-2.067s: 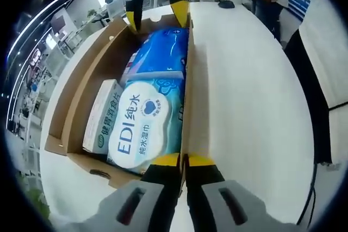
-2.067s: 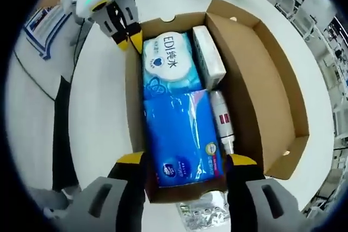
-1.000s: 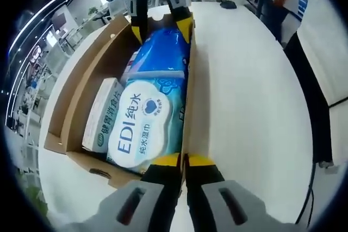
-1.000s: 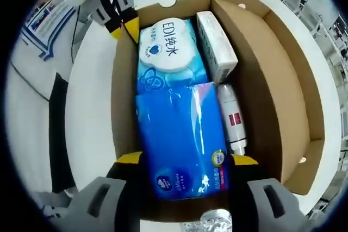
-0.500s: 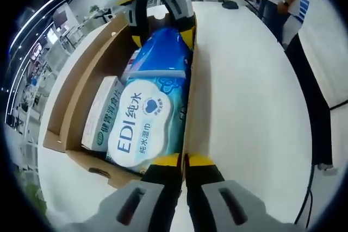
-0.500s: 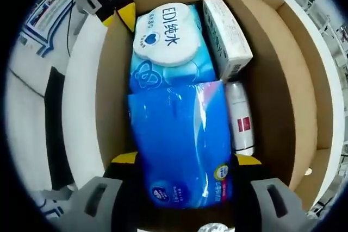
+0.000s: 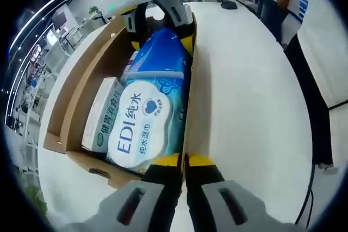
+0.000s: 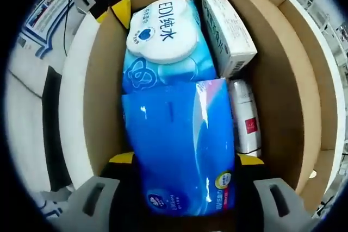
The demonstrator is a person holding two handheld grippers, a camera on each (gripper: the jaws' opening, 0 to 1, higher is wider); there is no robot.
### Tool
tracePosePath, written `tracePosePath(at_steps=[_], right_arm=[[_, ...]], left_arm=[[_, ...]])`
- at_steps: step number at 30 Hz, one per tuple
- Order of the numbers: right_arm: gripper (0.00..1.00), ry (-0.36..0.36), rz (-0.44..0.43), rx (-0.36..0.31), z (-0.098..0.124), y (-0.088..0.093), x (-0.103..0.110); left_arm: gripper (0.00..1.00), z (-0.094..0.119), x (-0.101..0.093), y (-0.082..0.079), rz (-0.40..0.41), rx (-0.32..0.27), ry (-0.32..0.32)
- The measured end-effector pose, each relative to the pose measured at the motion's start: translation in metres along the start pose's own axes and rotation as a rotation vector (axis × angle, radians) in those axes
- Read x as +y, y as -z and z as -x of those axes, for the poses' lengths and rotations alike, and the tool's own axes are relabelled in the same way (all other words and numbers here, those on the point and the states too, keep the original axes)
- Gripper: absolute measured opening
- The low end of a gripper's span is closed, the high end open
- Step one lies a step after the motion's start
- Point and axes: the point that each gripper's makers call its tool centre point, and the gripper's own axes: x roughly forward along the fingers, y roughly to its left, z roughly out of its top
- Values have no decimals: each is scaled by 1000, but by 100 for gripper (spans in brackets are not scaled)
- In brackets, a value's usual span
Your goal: Operate the shoe box by opening the lid, removing the specified soft item, and placing it in the target area until the item is outside and the box remains undamaged.
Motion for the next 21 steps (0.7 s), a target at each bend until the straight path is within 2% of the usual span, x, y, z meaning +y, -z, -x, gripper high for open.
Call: tracePosePath(at_steps=[4,18,20,21], right_arm=[[72,4,-9,65,-1,0,1],[66,-17,-17,68,-2,2,1],[65,-50,-57,115,0,5,3],[65,-45,-34,102,-2,3,1]], left_arm=[[1,0,0,0,-2,-1,1],[1,0,0,1,13,-1,4],[1,0,1,1,18,-6,15],[1,0,0,1,12,-4,17]])
